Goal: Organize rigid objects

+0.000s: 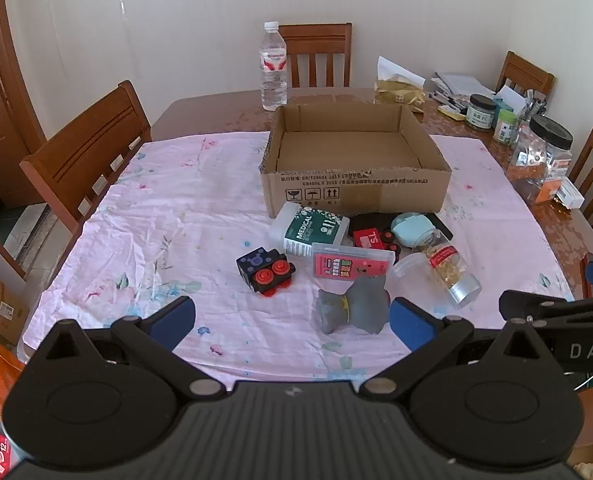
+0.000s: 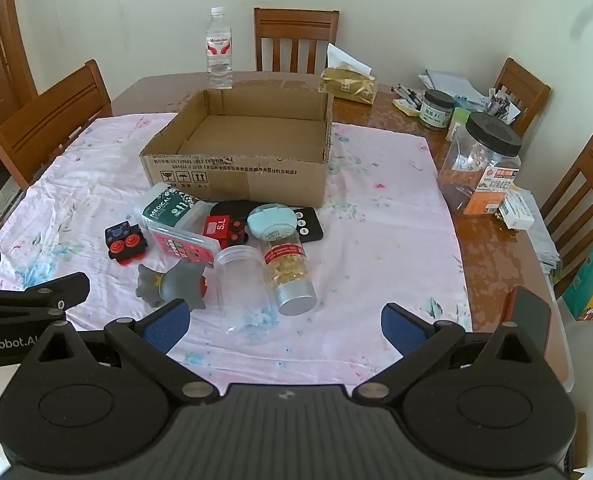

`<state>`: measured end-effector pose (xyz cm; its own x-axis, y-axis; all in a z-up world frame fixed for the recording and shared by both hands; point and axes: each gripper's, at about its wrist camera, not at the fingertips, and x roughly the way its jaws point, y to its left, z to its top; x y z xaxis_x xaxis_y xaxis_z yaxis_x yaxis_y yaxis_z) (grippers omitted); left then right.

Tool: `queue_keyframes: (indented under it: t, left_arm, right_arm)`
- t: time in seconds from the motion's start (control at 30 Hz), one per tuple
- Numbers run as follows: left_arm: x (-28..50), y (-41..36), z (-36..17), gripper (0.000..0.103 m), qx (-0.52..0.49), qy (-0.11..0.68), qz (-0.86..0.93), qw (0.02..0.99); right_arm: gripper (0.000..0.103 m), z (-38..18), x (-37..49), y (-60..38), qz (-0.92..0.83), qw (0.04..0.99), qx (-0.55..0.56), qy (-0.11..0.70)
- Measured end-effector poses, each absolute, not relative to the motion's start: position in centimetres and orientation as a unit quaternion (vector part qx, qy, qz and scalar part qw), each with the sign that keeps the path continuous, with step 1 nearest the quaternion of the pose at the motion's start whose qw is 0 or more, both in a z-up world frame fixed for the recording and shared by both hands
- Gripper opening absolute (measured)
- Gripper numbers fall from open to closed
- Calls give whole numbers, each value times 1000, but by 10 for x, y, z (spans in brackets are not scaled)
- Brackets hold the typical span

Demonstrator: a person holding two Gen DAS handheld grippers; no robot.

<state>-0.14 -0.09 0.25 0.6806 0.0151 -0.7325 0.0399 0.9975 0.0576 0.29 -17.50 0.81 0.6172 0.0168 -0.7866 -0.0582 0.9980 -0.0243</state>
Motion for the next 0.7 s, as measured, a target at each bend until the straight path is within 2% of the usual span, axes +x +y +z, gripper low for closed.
queue_keyframes:
  t: [0.7]
  left_arm:
    - [3, -3, 6, 102, 31, 400, -2, 916]
  right_arm:
    - [103, 9, 7, -178, 25, 900, -24, 434]
